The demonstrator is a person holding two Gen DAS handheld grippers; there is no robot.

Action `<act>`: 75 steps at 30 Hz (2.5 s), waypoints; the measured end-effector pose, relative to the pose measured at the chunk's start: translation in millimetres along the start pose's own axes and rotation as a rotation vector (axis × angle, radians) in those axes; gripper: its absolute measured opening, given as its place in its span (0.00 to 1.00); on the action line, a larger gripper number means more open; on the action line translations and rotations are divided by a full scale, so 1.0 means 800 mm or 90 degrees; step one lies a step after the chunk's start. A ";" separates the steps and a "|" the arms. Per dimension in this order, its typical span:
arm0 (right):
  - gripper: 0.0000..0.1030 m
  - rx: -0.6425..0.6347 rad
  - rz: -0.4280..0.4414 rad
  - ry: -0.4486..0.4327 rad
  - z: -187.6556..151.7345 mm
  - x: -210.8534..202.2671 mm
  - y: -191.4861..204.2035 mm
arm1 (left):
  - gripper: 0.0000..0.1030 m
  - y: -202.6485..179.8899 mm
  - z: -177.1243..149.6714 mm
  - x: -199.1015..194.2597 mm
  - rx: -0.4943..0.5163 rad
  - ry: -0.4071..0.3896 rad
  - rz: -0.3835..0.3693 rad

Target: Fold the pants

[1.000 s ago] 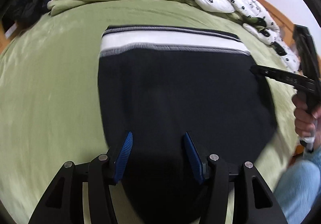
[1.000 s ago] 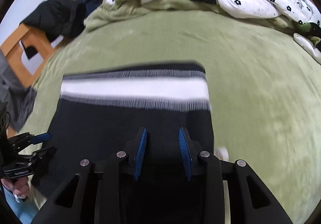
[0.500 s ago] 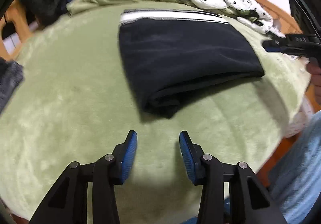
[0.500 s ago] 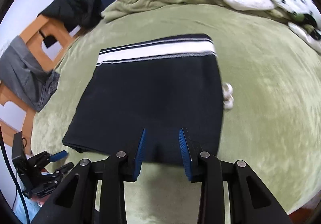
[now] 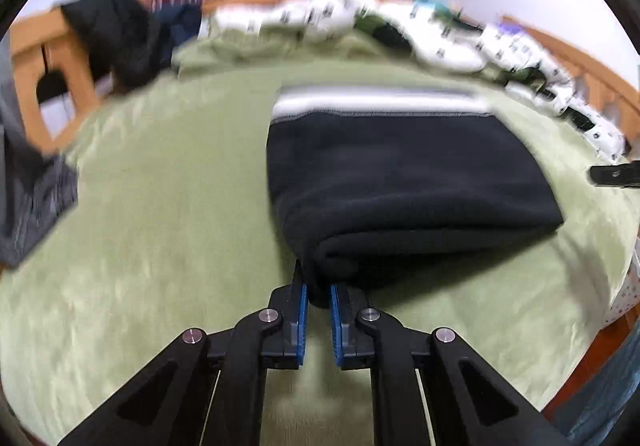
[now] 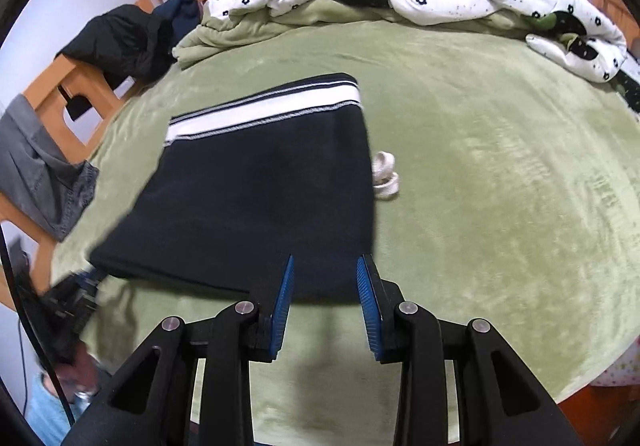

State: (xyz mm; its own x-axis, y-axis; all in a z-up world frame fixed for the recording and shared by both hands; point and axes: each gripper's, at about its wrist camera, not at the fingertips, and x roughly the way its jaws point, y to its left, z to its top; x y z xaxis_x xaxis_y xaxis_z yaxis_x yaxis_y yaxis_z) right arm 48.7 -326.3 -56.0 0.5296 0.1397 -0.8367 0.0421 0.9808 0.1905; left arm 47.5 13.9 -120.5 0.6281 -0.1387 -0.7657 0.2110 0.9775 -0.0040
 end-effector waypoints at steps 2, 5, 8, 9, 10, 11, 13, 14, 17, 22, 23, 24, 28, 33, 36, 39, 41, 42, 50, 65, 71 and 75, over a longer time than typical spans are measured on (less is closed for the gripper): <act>0.32 -0.014 -0.005 0.012 -0.007 0.008 -0.003 | 0.11 -0.007 -0.022 0.029 0.011 0.088 0.013; 0.32 -0.036 -0.033 0.027 -0.017 0.022 -0.004 | 0.13 -0.016 -0.022 0.004 0.034 0.064 0.025; 0.32 -0.065 -0.053 0.017 -0.023 0.026 -0.004 | 0.19 -0.004 -0.030 -0.028 -0.006 0.035 -0.022; 0.32 -0.078 -0.060 0.009 -0.024 0.025 -0.003 | 0.24 0.000 -0.032 -0.036 -0.012 0.022 -0.018; 0.32 -0.091 -0.069 -0.005 -0.023 0.025 0.000 | 0.24 0.002 -0.027 -0.043 -0.016 0.007 -0.013; 0.32 -0.102 -0.071 -0.023 -0.020 0.025 0.004 | 0.24 0.004 -0.017 -0.050 -0.021 -0.010 -0.020; 0.32 -0.117 -0.058 -0.061 -0.007 0.026 0.012 | 0.26 0.005 0.015 -0.054 -0.040 -0.021 -0.049; 0.32 -0.120 -0.046 -0.072 0.001 0.028 0.016 | 0.35 0.005 0.031 -0.048 -0.047 -0.021 -0.064; 0.32 -0.134 -0.022 -0.087 0.018 0.042 0.029 | 0.40 -0.005 0.071 -0.026 -0.046 -0.034 -0.072; 0.33 -0.136 -0.057 0.017 0.005 0.108 0.026 | 0.39 -0.019 0.029 0.049 -0.045 0.070 -0.062; 0.33 -0.137 -0.058 0.031 -0.004 0.117 0.023 | 0.40 -0.025 0.023 0.044 -0.024 0.055 -0.047; 0.32 -0.144 -0.061 0.034 -0.011 0.120 0.023 | 0.41 -0.035 0.020 0.036 0.012 0.047 -0.026; 0.32 -0.172 -0.069 0.015 -0.018 0.112 0.026 | 0.44 -0.042 0.017 0.036 0.031 0.052 -0.017; 0.33 -0.104 -0.035 -0.003 0.003 0.091 0.013 | 0.48 -0.025 0.033 0.032 -0.038 0.054 -0.070; 0.33 -0.105 -0.052 -0.044 0.011 0.082 0.022 | 0.48 -0.023 0.033 0.033 -0.057 0.053 -0.081; 0.33 -0.089 -0.049 -0.051 0.019 0.083 0.026 | 0.48 -0.024 0.032 0.033 -0.058 0.053 -0.080; 0.33 -0.076 -0.047 -0.044 0.026 0.088 0.027 | 0.48 -0.024 0.033 0.034 -0.059 0.053 -0.079; 0.33 -0.071 -0.045 -0.041 0.029 0.090 0.027 | 0.48 -0.023 0.033 0.034 -0.060 0.053 -0.079; 0.45 -0.070 -0.064 -0.033 0.037 0.112 0.031 | 0.48 -0.015 0.035 0.033 -0.081 0.047 -0.093; 0.60 -0.081 -0.108 -0.047 0.027 0.121 0.048 | 0.47 -0.012 0.036 0.039 -0.104 0.019 -0.085; 0.61 -0.040 -0.102 -0.023 0.034 0.120 0.046 | 0.48 -0.018 0.039 0.038 -0.084 0.016 -0.073; 0.61 -0.012 -0.085 0.006 0.043 0.118 0.044 | 0.48 -0.010 0.039 0.036 -0.109 0.006 -0.094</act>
State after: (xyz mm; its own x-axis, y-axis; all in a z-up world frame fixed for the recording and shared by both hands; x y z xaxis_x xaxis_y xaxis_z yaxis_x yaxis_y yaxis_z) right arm 129.1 -283.3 -110.7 0.5126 0.0088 -0.8586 0.0964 0.9930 0.0678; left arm 87.1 -3.0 -122.8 0.5928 -0.2815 -0.7545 0.1688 0.9595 -0.2253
